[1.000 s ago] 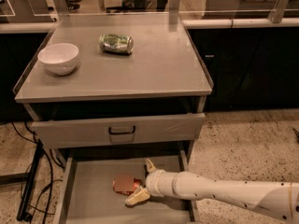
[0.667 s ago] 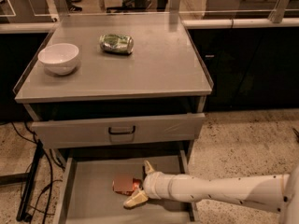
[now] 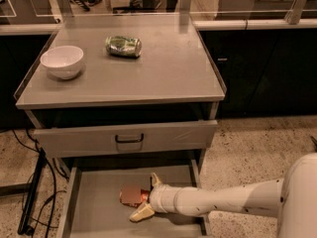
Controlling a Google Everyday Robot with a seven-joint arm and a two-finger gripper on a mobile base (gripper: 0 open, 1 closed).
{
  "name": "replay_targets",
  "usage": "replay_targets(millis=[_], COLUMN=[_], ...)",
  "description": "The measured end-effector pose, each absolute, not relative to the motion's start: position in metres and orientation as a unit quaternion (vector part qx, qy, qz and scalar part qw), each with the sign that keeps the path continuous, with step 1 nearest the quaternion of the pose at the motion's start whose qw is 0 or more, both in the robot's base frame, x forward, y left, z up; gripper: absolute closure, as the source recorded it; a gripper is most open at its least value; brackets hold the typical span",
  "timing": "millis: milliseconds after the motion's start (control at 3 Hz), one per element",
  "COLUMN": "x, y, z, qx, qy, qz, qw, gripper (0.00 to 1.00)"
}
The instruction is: Pick coke can from middle drawer and place on counter
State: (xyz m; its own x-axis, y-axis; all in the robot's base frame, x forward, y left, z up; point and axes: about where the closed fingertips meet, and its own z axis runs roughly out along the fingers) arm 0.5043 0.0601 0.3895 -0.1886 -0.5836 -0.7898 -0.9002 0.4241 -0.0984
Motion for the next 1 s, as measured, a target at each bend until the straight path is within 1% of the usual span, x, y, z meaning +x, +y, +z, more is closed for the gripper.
replay_targets(millis=[333,667,1000], x=[0.5079,0.5081,0.5081], y=[0.0617,0.0618,0.0618], z=[0.3758,0.375,0.375], qx=[-0.497,-0.497,-0.497], qy=[0.748,0.748,0.748], qz=[0.203,0.203,0.203], qw=[0.39,0.39,0.39], gripper=[0.0,0.17,0.41])
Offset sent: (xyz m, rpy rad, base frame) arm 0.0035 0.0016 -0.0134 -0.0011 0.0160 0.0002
